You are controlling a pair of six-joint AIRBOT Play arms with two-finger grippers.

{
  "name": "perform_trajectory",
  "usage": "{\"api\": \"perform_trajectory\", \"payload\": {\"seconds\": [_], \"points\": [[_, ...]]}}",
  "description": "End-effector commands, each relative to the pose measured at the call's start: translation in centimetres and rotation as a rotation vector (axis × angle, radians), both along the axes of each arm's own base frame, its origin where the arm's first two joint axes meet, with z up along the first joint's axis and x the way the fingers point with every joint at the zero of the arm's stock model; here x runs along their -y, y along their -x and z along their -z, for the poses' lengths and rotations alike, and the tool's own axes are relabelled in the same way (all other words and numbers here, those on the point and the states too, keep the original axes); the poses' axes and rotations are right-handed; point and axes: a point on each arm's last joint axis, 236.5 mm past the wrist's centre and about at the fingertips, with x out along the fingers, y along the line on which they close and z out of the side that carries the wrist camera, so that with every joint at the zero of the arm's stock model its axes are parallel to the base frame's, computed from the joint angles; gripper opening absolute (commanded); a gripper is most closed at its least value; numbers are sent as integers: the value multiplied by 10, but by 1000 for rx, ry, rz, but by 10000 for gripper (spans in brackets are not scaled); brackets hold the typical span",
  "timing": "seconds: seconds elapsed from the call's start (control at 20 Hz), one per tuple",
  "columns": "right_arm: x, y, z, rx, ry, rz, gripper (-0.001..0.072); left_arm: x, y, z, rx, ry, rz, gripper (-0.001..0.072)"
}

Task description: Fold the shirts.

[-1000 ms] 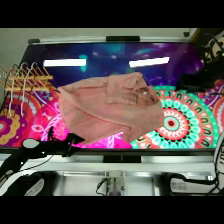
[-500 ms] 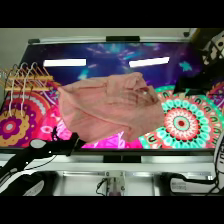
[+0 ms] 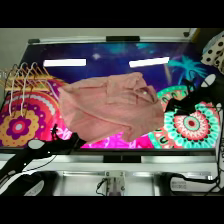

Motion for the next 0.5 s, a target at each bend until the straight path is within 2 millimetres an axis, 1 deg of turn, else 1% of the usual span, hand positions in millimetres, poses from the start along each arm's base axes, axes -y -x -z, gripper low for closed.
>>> {"api": "perform_trajectory", "payload": {"seconds": [0.0, 0.1, 0.25, 0.4, 0.45], "points": [[8, -5, 32, 55, 32, -60, 633, 3, 0, -7, 35, 7, 29, 27], [5, -3, 46, 33, 11, -93, 633, 3, -2, -10, 44, 8, 29, 27], [-13, -7, 63, 22, -79, -109, 633, 4, -8, -15, 61, 12, 29, 27], [-11, -20, 72, 57, -68, -78, 633, 6, -14, -22, 79, 16, 28, 27], [-11, -22, 73, 62, -70, -63, 600, 6, -16, -24, 86, 17, 28, 27]]}}
